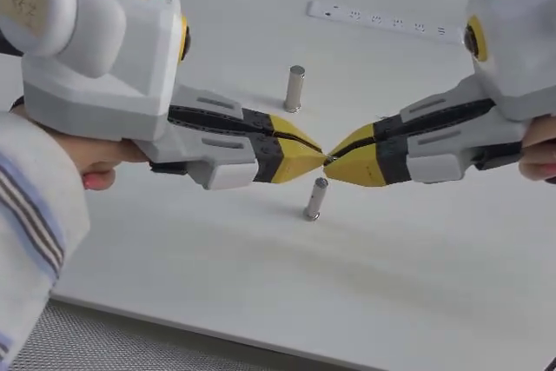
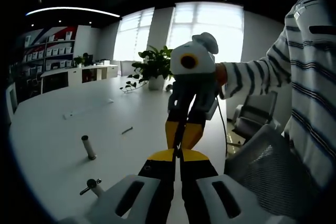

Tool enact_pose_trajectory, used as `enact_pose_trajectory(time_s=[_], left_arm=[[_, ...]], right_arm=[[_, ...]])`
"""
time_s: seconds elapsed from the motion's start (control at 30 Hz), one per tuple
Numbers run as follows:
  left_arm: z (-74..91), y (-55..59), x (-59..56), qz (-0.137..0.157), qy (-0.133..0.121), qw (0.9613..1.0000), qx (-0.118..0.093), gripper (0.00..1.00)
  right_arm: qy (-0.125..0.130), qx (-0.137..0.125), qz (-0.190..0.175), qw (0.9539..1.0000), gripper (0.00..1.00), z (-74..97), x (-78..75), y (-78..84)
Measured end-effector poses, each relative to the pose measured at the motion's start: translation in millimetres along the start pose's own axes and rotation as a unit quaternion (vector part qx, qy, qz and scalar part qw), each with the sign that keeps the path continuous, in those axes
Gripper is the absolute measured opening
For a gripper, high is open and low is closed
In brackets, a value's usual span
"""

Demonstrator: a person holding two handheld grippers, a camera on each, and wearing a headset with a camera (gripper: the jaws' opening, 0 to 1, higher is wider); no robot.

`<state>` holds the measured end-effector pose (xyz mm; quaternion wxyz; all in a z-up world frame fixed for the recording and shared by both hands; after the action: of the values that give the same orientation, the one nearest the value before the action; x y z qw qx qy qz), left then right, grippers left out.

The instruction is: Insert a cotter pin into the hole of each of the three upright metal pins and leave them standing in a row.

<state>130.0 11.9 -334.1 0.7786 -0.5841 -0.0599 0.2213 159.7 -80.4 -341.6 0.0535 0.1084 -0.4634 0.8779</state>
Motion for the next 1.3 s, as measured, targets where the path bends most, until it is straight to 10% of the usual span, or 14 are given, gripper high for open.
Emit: enact_pose_trajectory(time_s=[0.93,1.3], left_arm=[[-11.2,5.6,-1.3,-0.051,0.020,0.9983,0.022,0.03],[-14.7,17.6,21.1,-0.055,0.003,0.9973,0.048,0.19]], right_arm=[[0.040,0.034,0.080,0.9954,0.00,11.2,11.1,7.0],[0.098,0.105,0.121,0.9823,0.00,19.5,-2.6,25.8]])
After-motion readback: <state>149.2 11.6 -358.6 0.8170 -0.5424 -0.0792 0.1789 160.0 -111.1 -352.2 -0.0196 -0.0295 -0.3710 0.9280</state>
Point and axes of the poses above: the centre of the closed fingertips' face, and the gripper's own axes: z roughly backward along the fingers, x roughly to its left, y roughly out of its underside, the point moved 6 cm from there along z, roughly backward along the fingers
